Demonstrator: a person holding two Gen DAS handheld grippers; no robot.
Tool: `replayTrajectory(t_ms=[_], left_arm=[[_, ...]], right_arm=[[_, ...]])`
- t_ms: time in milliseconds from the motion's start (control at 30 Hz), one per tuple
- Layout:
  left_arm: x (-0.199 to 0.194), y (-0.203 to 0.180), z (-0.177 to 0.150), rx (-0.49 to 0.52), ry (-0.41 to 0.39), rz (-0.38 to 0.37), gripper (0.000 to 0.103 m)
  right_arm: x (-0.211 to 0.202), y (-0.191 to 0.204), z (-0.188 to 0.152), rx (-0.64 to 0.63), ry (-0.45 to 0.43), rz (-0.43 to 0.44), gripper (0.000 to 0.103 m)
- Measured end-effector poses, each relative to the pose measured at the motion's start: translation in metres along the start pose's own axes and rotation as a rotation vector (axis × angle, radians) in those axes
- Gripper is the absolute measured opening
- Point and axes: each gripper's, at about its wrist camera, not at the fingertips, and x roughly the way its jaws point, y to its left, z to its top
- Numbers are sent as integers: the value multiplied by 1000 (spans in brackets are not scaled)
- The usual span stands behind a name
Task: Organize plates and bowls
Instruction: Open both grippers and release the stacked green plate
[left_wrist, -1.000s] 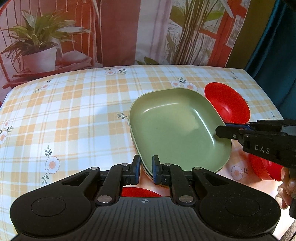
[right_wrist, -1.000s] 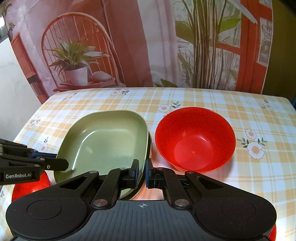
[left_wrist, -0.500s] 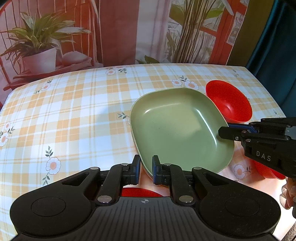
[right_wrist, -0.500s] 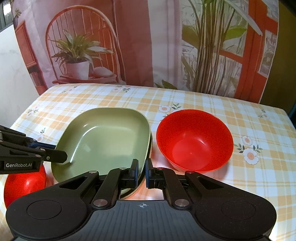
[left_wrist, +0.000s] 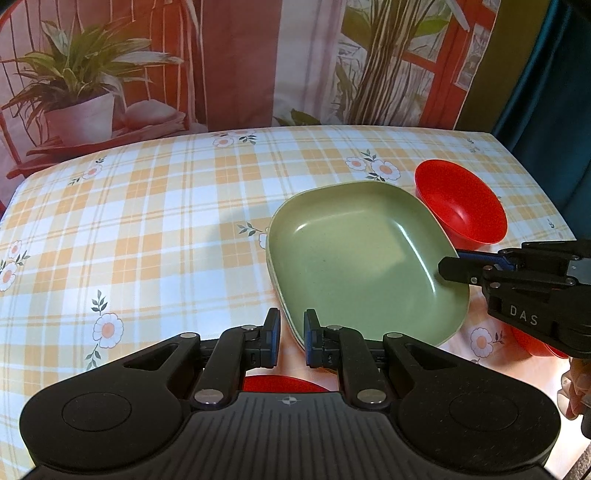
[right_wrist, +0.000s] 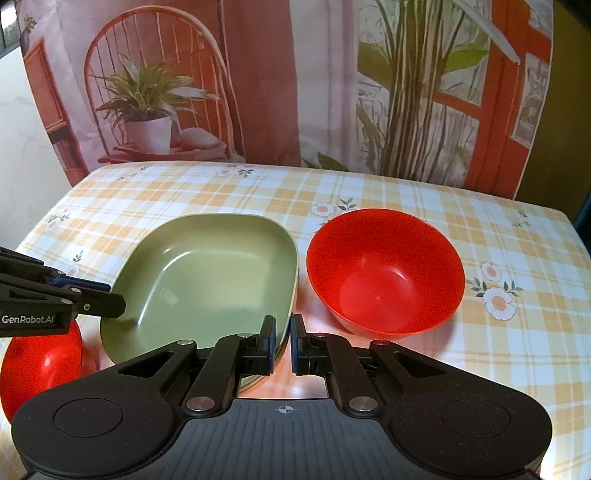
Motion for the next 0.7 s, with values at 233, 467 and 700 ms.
replayTrajectory(t_ms=[233,467,700], left_arm=[[-5,-1,1,-5,-21,14,14],[-36,0,2,-29,-100,18,14],[-71,-2,-14,-45,-183,47,14]], right_arm=[[0,-3,1,26,-1,7,9],[-23,-6,-3,80,-64,37,17],[-48,5,-23,102,-130,91,19]])
